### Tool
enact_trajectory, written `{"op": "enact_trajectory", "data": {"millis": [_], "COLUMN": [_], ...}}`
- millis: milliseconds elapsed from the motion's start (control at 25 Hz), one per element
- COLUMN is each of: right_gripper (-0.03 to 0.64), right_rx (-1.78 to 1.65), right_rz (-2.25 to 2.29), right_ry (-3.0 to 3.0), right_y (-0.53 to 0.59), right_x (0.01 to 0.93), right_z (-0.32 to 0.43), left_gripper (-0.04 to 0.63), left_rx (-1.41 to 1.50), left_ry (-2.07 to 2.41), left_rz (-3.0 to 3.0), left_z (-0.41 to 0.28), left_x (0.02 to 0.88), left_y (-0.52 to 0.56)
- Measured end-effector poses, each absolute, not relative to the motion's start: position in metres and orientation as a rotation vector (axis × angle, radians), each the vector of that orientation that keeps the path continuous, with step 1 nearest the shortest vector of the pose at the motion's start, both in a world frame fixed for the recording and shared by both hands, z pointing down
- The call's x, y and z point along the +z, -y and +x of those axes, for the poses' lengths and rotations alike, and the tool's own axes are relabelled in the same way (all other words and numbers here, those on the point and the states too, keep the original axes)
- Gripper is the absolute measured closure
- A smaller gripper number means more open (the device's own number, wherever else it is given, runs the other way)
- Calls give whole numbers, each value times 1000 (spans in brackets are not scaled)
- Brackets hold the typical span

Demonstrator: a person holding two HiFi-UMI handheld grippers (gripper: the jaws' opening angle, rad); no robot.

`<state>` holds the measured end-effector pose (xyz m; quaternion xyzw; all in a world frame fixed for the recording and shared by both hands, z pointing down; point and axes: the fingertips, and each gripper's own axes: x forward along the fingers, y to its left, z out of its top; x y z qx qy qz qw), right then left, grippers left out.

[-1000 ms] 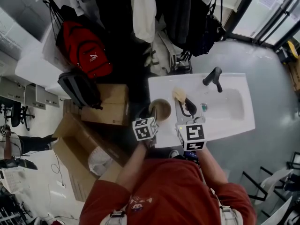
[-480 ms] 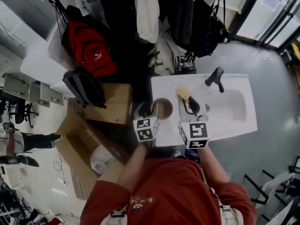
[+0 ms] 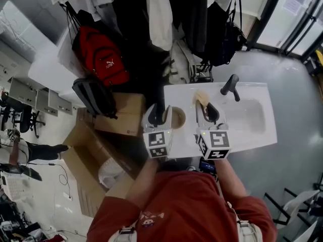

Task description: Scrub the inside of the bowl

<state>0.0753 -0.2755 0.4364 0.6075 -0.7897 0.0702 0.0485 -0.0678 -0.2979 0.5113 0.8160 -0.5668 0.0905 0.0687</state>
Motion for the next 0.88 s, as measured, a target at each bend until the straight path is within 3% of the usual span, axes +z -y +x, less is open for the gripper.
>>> {"op": "enact_trajectory", "data": {"millis": [880], "right_gripper": [541], "right_rx": [-76], "right_rz": [2006], "right_ry": [2471], "right_y": [246], "right_x": [357], "right_z": [109], "left_gripper": [405], "left_rx": [-87], "left_ry": [1877], "left_rz": [2757], "left_z": [-33], "left_x": [353], "left_y": [253]}}
